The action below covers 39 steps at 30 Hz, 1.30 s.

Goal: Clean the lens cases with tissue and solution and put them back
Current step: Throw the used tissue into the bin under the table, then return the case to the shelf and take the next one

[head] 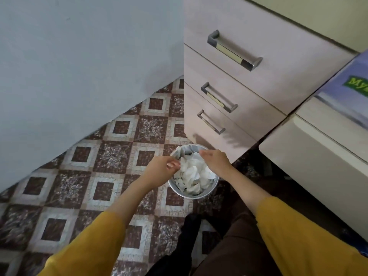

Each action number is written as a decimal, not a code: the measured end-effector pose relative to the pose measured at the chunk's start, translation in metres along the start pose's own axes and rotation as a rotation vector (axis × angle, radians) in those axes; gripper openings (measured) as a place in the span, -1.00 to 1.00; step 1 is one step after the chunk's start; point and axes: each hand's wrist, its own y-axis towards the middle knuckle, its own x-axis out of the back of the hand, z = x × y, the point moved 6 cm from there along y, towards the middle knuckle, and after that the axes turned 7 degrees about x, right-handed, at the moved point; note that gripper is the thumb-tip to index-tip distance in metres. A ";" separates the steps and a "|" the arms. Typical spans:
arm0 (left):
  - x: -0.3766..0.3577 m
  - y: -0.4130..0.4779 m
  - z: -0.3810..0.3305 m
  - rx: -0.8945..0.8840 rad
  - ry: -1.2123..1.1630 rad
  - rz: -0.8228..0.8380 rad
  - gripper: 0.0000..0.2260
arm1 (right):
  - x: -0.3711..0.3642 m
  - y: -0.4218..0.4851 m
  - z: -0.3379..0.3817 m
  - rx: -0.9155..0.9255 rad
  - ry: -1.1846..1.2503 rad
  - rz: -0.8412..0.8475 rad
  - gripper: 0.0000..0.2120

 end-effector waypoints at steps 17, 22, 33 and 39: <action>0.018 -0.050 -0.051 -0.114 -0.009 -0.074 -0.84 | 0.038 -0.065 0.037 0.227 0.029 -0.003 -0.68; 0.029 -0.083 -0.092 -0.246 0.041 -0.152 -0.86 | 0.069 -0.115 0.056 0.341 -0.023 -0.043 -0.65; 0.029 -0.139 -0.260 -0.651 0.016 -0.160 -0.93 | 0.211 -0.268 0.057 0.411 -0.231 -0.441 -0.65; -0.010 -0.150 -0.350 -0.823 0.037 -0.062 -0.92 | 0.271 -0.324 0.007 0.256 -0.358 -0.610 -0.62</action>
